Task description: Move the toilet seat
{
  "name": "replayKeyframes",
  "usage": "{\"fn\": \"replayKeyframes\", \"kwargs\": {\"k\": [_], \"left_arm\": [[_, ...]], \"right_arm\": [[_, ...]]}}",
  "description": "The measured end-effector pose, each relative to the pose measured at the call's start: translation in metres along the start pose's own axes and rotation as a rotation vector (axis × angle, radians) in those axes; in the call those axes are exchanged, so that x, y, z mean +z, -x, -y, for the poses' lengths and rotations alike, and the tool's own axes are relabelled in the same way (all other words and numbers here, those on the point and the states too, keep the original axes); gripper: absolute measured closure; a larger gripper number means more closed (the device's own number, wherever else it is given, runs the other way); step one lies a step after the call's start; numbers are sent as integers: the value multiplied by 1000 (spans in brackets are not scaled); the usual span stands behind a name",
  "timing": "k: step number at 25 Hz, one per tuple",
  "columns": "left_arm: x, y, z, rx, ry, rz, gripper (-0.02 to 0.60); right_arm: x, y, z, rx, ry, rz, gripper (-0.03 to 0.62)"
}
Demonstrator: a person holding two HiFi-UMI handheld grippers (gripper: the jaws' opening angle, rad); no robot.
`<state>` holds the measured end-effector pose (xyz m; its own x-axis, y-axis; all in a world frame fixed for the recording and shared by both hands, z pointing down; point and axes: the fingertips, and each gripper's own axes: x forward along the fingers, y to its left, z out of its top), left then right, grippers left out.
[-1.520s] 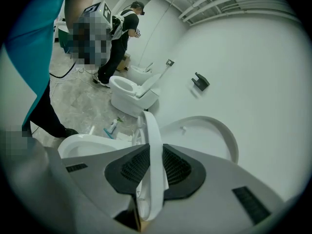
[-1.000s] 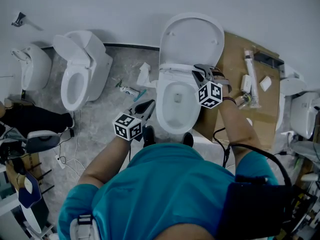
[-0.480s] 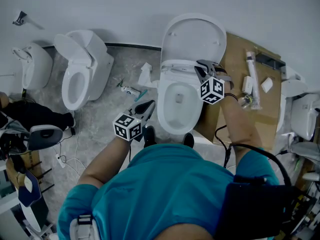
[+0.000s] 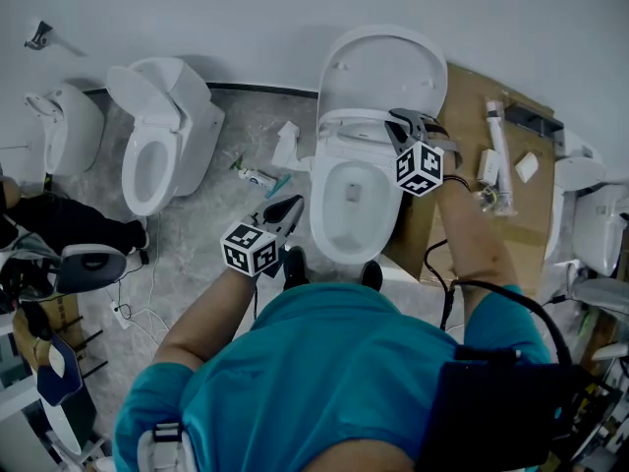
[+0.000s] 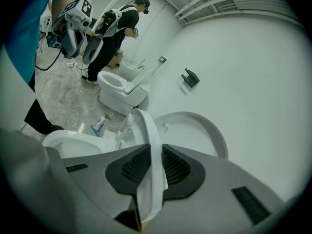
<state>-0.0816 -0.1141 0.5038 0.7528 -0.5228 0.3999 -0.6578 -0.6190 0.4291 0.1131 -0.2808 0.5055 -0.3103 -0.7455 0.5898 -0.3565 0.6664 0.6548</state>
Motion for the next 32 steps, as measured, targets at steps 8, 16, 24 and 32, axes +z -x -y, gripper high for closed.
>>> {"fn": "replayKeyframes", "kwargs": {"k": [8,16,24,32], "left_arm": [[10,-2,-7,10,-2,16,578],[19,-10,-18,17,-13,20,578],[38,-27,-25,9,-56,18,578],[64,-43,-33,12,-72,54,578]], "right_arm": [[-2,-10,14,-8,-14,-2,523],[-5,-23,28,-21,-18,-11,525],[-6,-34,40,-33,-25,-20,526],[-10,-42,50,-47,-28,-26,526]]}}
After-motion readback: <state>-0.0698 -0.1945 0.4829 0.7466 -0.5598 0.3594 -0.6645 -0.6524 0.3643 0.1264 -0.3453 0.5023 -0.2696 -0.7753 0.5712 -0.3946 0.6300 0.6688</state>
